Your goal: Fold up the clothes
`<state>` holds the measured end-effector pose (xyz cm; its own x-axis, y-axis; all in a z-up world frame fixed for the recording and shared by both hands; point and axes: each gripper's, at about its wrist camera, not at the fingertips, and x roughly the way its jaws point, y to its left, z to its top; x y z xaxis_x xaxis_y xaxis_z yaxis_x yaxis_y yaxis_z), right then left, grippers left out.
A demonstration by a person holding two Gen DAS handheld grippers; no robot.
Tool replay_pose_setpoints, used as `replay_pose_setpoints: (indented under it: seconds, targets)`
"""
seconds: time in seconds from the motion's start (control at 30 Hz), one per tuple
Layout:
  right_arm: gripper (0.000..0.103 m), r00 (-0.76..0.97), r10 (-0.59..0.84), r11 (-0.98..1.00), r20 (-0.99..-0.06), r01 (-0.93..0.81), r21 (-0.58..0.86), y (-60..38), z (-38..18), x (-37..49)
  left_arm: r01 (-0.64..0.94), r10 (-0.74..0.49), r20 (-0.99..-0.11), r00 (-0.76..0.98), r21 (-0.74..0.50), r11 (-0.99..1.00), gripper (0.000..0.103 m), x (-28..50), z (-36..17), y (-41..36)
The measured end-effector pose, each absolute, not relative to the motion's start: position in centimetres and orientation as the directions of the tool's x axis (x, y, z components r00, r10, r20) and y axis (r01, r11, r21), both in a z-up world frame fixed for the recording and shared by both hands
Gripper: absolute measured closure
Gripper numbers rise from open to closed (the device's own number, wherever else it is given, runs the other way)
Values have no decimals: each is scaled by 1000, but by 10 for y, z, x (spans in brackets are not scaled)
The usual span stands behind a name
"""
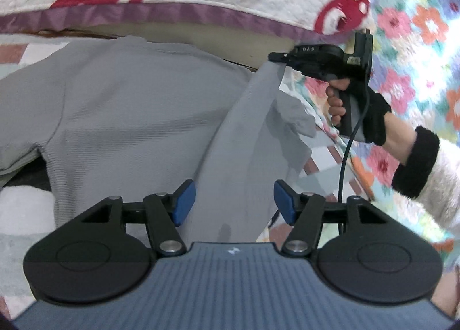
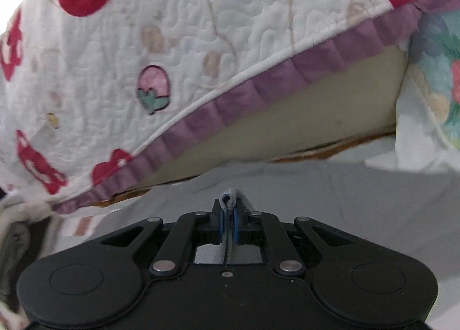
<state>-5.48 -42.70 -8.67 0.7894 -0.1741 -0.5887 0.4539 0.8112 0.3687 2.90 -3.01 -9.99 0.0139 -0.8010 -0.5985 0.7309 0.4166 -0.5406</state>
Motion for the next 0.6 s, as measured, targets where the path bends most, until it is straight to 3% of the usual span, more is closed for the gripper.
replay_pose_setpoints:
  seconds: [0.17, 0.3, 0.43, 0.47, 0.53, 0.6]
  targets:
    - [94, 765, -246, 824, -595, 488, 287, -437, -90, -45, 744, -744, -668, 2, -496, 447, 42, 30, -114, -42]
    - [94, 760, -274, 817, -589, 507, 275, -444, -90, -54, 836, -625, -779, 56, -306, 456, 36, 14, -124, -60]
    - [94, 771, -288, 799, -568, 521, 302, -449, -85, -73, 851, -536, -843, 33, -258, 458, 38, 11, -139, -70]
    - [94, 778, -294, 792, -556, 524, 315, -450, -81, -80, 856, -522, -852, 49, -234, 461, 54, 10, -141, -70]
    - [94, 787, -302, 785, -538, 525, 329, -450, -75, -90, 878, -518, -851, 88, -179, 444, 100, 8, -136, -71]
    - [94, 788, -313, 785, -530, 529, 322, -451, -70, -98, 891, -531, -839, 120, -145, 431, 100, 14, -125, -73]
